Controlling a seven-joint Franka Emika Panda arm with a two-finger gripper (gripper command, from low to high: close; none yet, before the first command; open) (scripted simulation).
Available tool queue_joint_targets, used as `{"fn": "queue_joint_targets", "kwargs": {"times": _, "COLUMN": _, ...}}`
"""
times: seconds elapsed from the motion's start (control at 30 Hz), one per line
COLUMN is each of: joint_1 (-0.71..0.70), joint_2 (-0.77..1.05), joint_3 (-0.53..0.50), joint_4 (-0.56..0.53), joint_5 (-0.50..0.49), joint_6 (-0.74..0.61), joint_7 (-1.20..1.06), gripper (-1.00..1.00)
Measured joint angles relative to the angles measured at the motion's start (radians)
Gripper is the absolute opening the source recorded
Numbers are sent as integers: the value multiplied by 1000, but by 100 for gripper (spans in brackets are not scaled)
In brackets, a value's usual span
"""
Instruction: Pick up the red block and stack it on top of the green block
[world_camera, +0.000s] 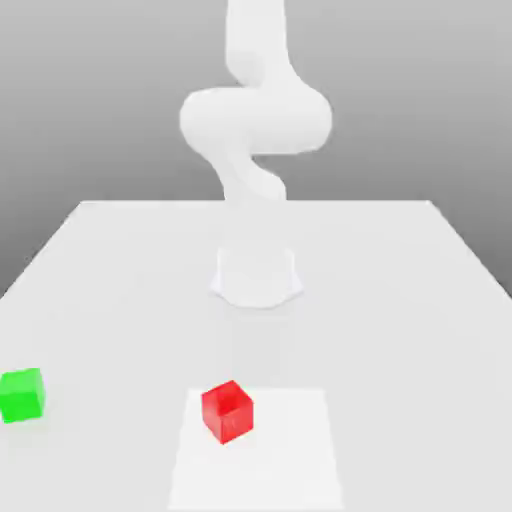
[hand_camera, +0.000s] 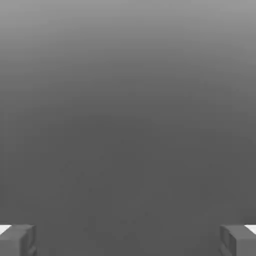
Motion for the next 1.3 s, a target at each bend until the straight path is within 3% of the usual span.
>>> {"fn": "queue_joint_targets", "kwargs": {"times": 0.57, "joint_1": 108, "joint_2": 637, "joint_3": -189, "joint_4": -404, "joint_5": 7, "joint_6": 397, "joint_7": -582, "gripper": 0}}
{"fn": "queue_joint_targets", "kwargs": {"times": 0.7, "joint_1": 98, "joint_2": 780, "joint_3": -177, "joint_4": -437, "joint_5": 43, "joint_6": 503, "joint_7": -673, "gripper": 0}}
{"fn": "queue_joint_targets", "kwargs": {"times": 0.83, "joint_1": 34, "joint_2": 925, "joint_3": -91, "joint_4": -419, "joint_5": 140, "joint_6": 623, "joint_7": -748, "gripper": 0}}
{"fn": "queue_joint_targets", "kwargs": {"times": 0.87, "joint_1": 19, "joint_2": 951, "joint_3": -72, "joint_4": -415, "joint_5": 155, "joint_6": 645, "joint_7": -758, "gripper": -100}}
{"fn": "queue_joint_targets", "kwargs": {"times": 1.1, "joint_1": 14, "joint_2": 953, "joint_3": -67, "joint_4": -415, "joint_5": 154, "joint_6": 645, "joint_7": -757, "gripper": -100}}
{"fn": "queue_joint_targets", "kwargs": {"times": 1.3, "joint_1": 27, "joint_2": 761, "joint_3": -115, "joint_4": -444, "joint_5": 20, "joint_6": 485, "joint_7": -660, "gripper": -100}}
